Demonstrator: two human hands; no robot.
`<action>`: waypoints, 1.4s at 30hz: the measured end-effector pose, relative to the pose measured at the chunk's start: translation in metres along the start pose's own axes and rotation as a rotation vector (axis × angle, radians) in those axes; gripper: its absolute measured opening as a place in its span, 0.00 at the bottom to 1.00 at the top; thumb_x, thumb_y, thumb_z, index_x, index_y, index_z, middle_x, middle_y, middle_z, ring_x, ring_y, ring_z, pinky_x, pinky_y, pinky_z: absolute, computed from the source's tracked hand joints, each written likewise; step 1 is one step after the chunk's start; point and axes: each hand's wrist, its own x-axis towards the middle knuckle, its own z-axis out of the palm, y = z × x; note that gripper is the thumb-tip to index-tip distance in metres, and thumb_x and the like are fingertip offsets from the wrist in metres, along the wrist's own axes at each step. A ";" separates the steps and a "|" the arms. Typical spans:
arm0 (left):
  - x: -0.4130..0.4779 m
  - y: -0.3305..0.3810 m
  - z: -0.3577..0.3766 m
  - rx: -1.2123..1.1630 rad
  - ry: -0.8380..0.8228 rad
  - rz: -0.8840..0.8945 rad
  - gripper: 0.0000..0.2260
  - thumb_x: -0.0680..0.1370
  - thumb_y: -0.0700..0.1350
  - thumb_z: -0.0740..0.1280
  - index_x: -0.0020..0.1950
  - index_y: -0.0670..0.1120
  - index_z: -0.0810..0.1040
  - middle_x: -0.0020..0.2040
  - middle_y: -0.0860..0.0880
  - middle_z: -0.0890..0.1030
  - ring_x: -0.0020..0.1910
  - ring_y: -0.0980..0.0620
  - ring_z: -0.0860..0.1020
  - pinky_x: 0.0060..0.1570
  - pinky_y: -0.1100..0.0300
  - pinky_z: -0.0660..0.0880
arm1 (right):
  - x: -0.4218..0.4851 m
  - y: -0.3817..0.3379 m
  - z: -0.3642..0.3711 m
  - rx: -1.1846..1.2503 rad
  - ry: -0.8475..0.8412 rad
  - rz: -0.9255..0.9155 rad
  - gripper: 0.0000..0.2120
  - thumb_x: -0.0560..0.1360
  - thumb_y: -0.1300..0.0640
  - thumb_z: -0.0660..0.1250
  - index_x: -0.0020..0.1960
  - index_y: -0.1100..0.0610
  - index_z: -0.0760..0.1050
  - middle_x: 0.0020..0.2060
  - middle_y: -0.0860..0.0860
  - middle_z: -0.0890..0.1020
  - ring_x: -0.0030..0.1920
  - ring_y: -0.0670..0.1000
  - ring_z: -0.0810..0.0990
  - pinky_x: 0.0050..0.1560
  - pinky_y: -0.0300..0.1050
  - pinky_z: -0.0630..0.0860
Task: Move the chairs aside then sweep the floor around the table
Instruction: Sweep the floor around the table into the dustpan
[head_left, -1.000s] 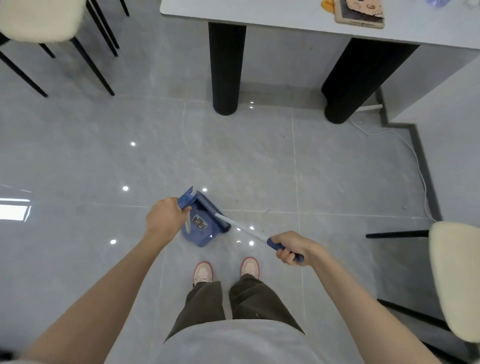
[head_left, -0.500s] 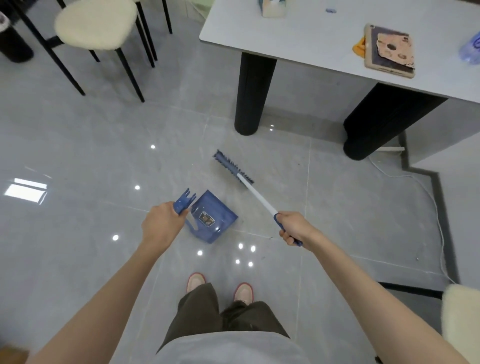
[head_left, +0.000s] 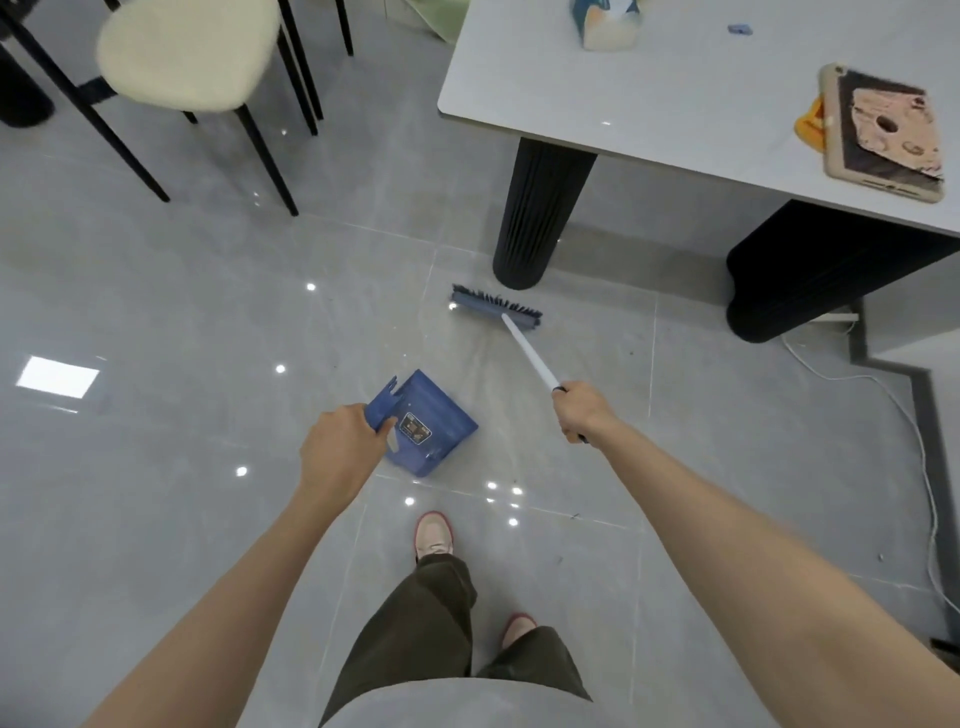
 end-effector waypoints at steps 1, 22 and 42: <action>0.013 0.003 -0.004 0.014 -0.007 0.009 0.18 0.78 0.50 0.66 0.30 0.48 0.67 0.30 0.48 0.74 0.32 0.45 0.75 0.33 0.60 0.67 | 0.008 -0.011 0.000 0.006 0.007 0.018 0.09 0.78 0.63 0.51 0.46 0.60 0.69 0.29 0.55 0.71 0.23 0.51 0.68 0.20 0.35 0.60; 0.139 0.052 -0.029 -0.066 -0.070 -0.033 0.13 0.77 0.48 0.66 0.36 0.42 0.73 0.33 0.44 0.76 0.33 0.44 0.75 0.32 0.60 0.68 | -0.001 -0.034 -0.069 0.167 -0.266 0.271 0.22 0.77 0.59 0.57 0.68 0.68 0.68 0.30 0.53 0.64 0.22 0.46 0.56 0.21 0.33 0.51; 0.141 0.047 -0.022 -0.026 -0.044 -0.081 0.15 0.78 0.49 0.66 0.34 0.42 0.73 0.27 0.49 0.71 0.31 0.46 0.73 0.25 0.64 0.63 | 0.148 -0.078 -0.050 0.096 -0.070 0.221 0.11 0.79 0.66 0.51 0.39 0.61 0.67 0.28 0.55 0.67 0.24 0.48 0.61 0.20 0.32 0.57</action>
